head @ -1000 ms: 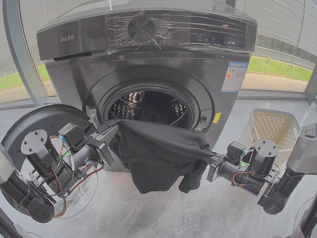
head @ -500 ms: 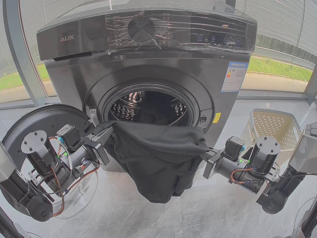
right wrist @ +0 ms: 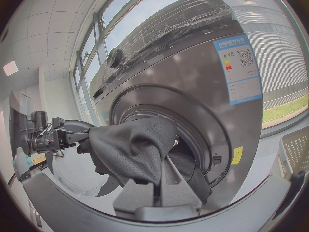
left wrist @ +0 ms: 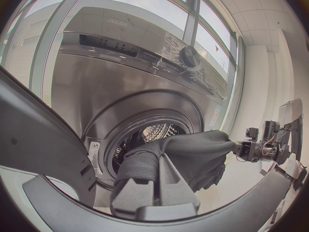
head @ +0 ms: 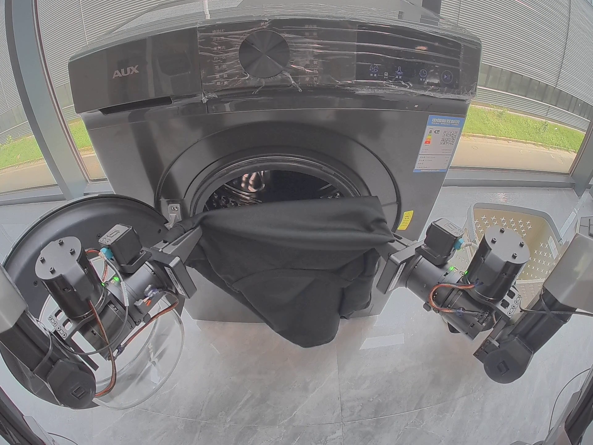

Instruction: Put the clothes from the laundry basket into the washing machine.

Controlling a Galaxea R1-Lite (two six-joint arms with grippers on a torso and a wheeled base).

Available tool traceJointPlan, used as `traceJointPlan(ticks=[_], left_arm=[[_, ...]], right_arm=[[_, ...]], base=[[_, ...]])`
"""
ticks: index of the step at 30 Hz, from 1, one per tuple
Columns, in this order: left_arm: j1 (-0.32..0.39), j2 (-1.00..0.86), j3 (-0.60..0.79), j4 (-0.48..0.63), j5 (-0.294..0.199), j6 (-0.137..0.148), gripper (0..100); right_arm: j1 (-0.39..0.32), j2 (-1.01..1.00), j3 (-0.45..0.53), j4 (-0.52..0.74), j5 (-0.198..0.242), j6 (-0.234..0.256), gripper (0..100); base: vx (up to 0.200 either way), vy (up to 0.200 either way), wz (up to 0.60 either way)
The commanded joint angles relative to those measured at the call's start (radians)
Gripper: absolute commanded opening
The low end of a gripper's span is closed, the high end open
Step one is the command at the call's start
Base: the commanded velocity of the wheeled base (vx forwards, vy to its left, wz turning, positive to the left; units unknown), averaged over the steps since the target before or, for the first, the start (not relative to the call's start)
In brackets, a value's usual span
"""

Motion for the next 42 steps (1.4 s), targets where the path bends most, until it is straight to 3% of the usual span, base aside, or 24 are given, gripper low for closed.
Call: traceJointPlan(ticks=[1,42], left_arm=[[0.008,-0.025,-0.009,-0.001,-0.002,-0.001,0],[0.022,-0.038,0.008,-0.001,-0.007,0.005,0]], right_arm=[[-0.02,0.005,-0.025,0.0,-0.016,0.0,0],[-0.009,0.005,-0.024,0.0,-0.017,-0.001,0]], base=[[0.0,0.0,0.0],[0.0,0.0,0.0]])
